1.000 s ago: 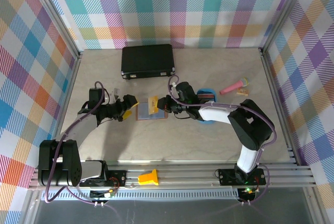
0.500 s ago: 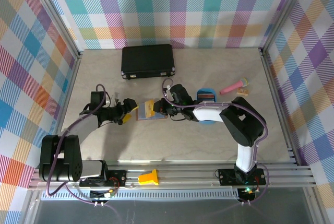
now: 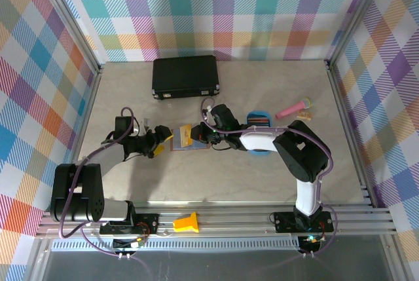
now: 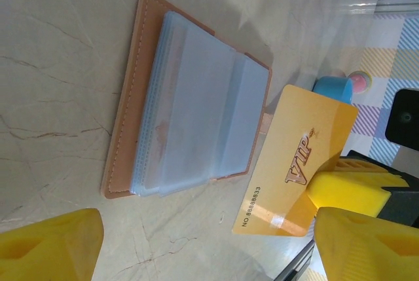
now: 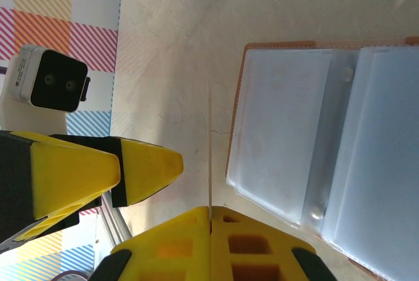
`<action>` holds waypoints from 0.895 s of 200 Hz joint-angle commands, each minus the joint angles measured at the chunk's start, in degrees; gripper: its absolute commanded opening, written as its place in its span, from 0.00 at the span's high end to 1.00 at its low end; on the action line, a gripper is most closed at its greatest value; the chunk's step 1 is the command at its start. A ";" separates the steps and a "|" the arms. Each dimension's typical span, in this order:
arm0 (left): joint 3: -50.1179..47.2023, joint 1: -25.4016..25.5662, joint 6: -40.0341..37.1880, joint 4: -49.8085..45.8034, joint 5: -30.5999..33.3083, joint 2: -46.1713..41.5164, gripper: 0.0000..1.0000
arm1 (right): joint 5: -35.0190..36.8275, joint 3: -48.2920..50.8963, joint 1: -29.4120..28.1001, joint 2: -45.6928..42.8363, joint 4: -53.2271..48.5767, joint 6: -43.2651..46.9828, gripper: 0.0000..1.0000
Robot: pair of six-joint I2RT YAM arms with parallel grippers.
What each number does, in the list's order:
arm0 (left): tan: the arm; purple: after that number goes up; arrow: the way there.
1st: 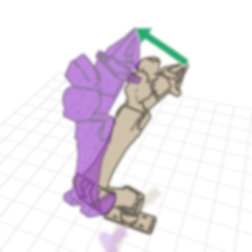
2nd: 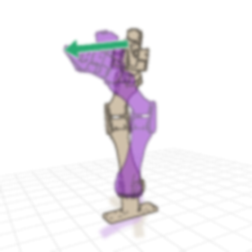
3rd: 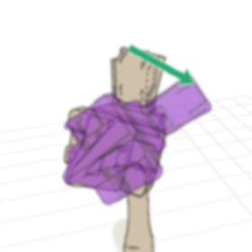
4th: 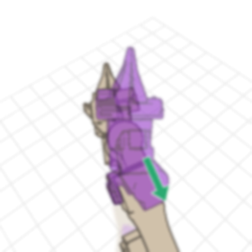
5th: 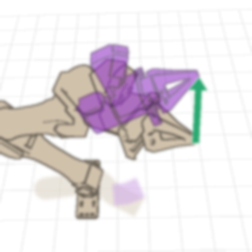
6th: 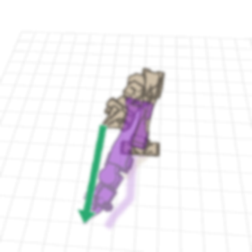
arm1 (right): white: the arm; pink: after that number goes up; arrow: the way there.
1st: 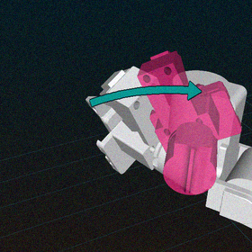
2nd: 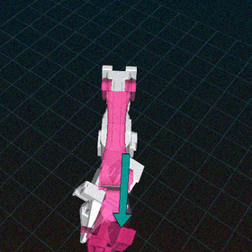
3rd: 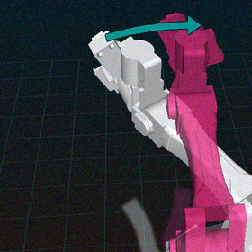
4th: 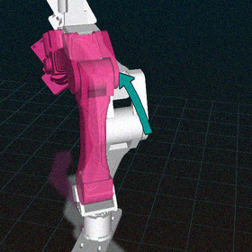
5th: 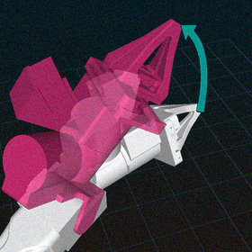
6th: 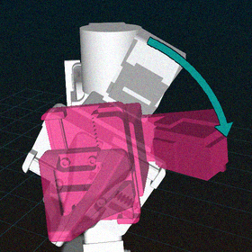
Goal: Put the credit cards into the card holder
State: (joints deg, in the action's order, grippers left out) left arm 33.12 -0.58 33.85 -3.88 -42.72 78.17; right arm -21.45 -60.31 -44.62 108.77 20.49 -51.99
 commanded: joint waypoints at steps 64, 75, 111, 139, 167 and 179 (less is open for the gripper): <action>-0.87 -0.98 0.26 3.02 -0.05 1.95 0.16 | 0.27 -3.58 -0.47 1.98 -2.78 2.14 1.00; -1.04 -0.98 0.22 3.11 -0.11 1.83 0.16 | 0.62 -3.75 -0.60 1.98 -3.02 2.48 1.00; -0.89 -0.93 -0.31 3.17 0.37 1.83 0.18 | 2.02 -4.58 -0.57 2.56 -5.11 3.21 1.00; -0.63 -0.98 -0.28 4.72 -0.90 3.14 0.21 | 3.33 -4.99 -0.52 2.97 -5.95 3.26 1.00; -0.45 -0.79 -0.02 7.01 -1.91 3.92 0.28 | 8.13 -3.15 -0.45 1.84 -7.21 0.64 1.00; -0.13 -0.56 0.23 7.69 -2.17 4.41 0.30 | 9.55 -2.17 -0.17 1.00 -7.78 -0.70 1.00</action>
State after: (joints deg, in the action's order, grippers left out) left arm 32.80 -0.58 33.82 0.84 -43.07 81.60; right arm -16.19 -63.86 -44.71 111.04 14.52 -50.52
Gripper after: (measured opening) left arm 0.720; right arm 0.040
